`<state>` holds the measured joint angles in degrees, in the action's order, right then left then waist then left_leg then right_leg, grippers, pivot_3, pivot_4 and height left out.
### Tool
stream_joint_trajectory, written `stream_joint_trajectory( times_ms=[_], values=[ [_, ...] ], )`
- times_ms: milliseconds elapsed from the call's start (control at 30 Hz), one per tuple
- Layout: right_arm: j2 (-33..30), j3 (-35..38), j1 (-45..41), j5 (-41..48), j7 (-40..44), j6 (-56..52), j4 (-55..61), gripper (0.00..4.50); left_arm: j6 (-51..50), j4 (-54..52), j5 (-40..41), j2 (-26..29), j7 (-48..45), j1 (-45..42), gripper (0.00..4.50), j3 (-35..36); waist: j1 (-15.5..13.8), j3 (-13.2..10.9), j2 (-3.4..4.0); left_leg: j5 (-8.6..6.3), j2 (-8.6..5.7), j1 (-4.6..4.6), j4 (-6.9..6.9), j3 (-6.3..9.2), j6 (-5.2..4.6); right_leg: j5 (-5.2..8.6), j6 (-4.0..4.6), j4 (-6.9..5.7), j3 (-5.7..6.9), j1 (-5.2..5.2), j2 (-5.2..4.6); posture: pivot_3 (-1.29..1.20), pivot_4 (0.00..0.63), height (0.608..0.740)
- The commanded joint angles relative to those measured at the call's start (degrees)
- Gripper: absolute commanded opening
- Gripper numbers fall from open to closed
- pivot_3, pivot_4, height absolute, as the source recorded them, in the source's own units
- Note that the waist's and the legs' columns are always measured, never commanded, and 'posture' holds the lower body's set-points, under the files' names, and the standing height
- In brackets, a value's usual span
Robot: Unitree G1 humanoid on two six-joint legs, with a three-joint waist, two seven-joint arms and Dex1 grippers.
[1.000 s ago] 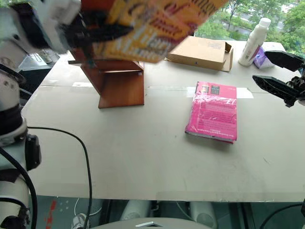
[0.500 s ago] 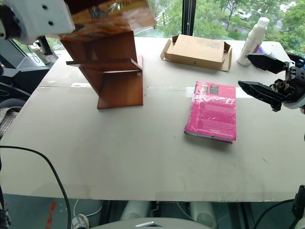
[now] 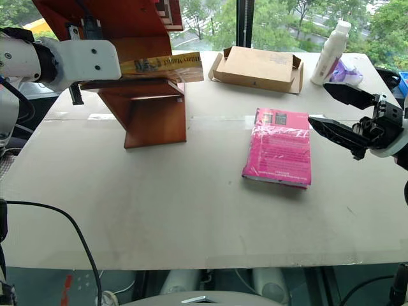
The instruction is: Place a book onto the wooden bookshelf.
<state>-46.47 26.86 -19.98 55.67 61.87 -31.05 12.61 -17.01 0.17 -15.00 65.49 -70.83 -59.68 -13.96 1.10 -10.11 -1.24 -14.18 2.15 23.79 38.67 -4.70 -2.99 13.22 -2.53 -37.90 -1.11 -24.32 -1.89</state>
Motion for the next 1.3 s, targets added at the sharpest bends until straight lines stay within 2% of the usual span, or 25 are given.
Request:
stream_joint_trajectory(
  times_ms=[33,67,167,267,367,433,533,633,667,733,800,867,1033,1300],
  values=[
    [-0.7,2.0,-0.9,1.6,0.1,0.7,1.9,4.50,4.4,4.4,0.6,-0.9,0.7,-3.9,2.23,2.3,-0.3,0.0,0.00,0.00,0.00,0.01,0.00,0.01,0.00,0.00,0.00,0.00,0.01,0.00,0.00,0.00,0.150,0.733],
    [-0.6,2.2,-0.9,1.9,0.0,0.7,2.2,4.50,3.1,4.2,2.7,-1.0,-0.5,-4.7,2.66,4.0,-0.4,0.0,-0.01,0.00,0.00,0.03,0.01,0.04,0.00,0.00,0.00,0.00,0.04,0.00,0.00,0.00,0.150,0.733],
    [-0.4,2.6,-0.7,2.4,-0.4,0.7,2.7,4.50,0.7,1.3,10.0,1.3,-6.3,-3.2,2.66,8.6,-0.5,0.0,-0.02,0.00,0.00,0.10,0.03,0.06,0.00,0.00,0.00,0.04,0.07,-0.01,-0.03,0.00,0.150,0.733],
    [-0.4,2.8,-0.2,2.3,-0.4,1.1,3.0,4.50,-11.6,-5.9,21.3,4.8,-13.5,-0.7,2.66,15.1,-0.1,0.0,-0.02,0.00,0.02,0.14,0.03,0.02,0.00,0.00,-0.01,0.03,0.03,-0.07,-0.05,0.00,0.150,0.733],
    [-0.6,2.4,-1.3,1.8,-0.4,1.4,2.0,4.50,-32.1,-12.7,34.9,5.0,-14.4,-4.3,2.66,20.2,-0.4,0.0,-0.03,0.00,0.02,0.24,0.04,0.08,0.00,0.00,-0.02,-0.02,0.09,-0.16,-0.05,0.00,0.150,0.733],
    [-0.7,1.8,-1.8,0.9,-0.6,1.5,1.4,4.50,-42.8,-17.6,43.2,2.6,-11.9,-5.3,2.66,22.8,-0.6,0.0,-0.03,0.00,0.00,0.28,0.13,0.21,0.00,0.12,-0.20,-0.04,0.20,-0.14,-0.05,0.00,0.150,0.733],
    [-1.5,2.0,-1.4,-0.7,-1.0,1.3,0.3,4.50,-54.0,-23.9,51.2,-5.6,-3.4,-5.1,2.66,26.9,-0.8,0.0,-0.01,-0.01,-0.01,-0.02,0.23,0.32,-0.01,0.15,-0.25,-0.04,0.27,0.23,-0.08,0.00,0.150,0.733],
    [-2.9,2.8,0.9,-3.3,-1.6,1.1,-0.3,4.50,-59.2,-29.8,55.8,-13.9,5.0,-1.0,2.66,30.2,-0.7,0.0,0.04,-0.01,-0.02,-0.03,0.38,0.44,-0.01,0.15,-0.26,-0.11,0.35,0.32,-0.07,0.00,0.150,0.733],
    [-3.6,3.4,2.5,-4.2,-2.1,0.7,-0.1,4.50,-59.6,-31.7,57.5,-19.4,9.2,1.5,2.66,32.4,-0.7,0.0,-0.02,-0.01,-0.01,-0.05,0.43,0.45,-0.01,0.13,-0.25,-0.13,0.35,0.36,-0.06,0.00,0.150,0.733],
    [-4.6,5.4,6.3,-5.5,-2.7,0.4,0.6,4.50,-60.8,-35.8,59.0,-25.4,15.1,8.0,2.66,33.8,-0.7,0.0,0.05,0.00,0.00,-0.03,0.49,0.52,-0.01,0.03,-0.09,-0.12,0.38,0.41,-0.06,0.00,0.150,0.733],
    [-5.4,7.0,9.9,-6.9,-3.4,0.1,0.6,4.50,-60.6,-38.2,59.9,-28.5,18.4,13.7,2.66,33.8,-0.3,0.0,-0.04,0.00,0.00,0.00,0.53,0.51,0.00,0.01,-0.04,-0.16,0.31,0.42,-0.09,0.00,0.150,0.733],
    [-6.2,8.0,14.5,-10.4,-3.0,1.5,0.2,4.50,-59.6,-39.7,61.0,-31.1,21.3,19.2,2.66,34.4,-0.3,0.1,0.16,0.01,-0.01,-0.03,0.48,0.50,0.02,0.01,-0.04,-0.09,0.28,0.41,-0.08,0.00,0.150,0.733],
    [-6.1,11.9,25.7,-16.1,-2.4,3.3,-1.0,4.50,-46.9,-38.7,54.8,-27.0,21.1,38.3,2.66,33.7,-0.4,0.1,0.16,-0.01,-0.03,-0.10,0.38,0.48,0.03,0.06,-0.06,-0.09,0.18,0.43,-0.09,0.00,0.150,0.733],
    [-7.2,17.3,36.9,-22.2,-0.2,5.5,-5.5,4.50,-29.5,-33.4,48.3,-20.5,16.0,58.9,2.66,36.6,-0.5,0.1,0.14,-0.04,-0.04,-0.13,0.39,0.41,-0.02,0.19,0.19,0.01,0.23,0.43,-0.25,0.00,0.150,0.733]
  ],
)
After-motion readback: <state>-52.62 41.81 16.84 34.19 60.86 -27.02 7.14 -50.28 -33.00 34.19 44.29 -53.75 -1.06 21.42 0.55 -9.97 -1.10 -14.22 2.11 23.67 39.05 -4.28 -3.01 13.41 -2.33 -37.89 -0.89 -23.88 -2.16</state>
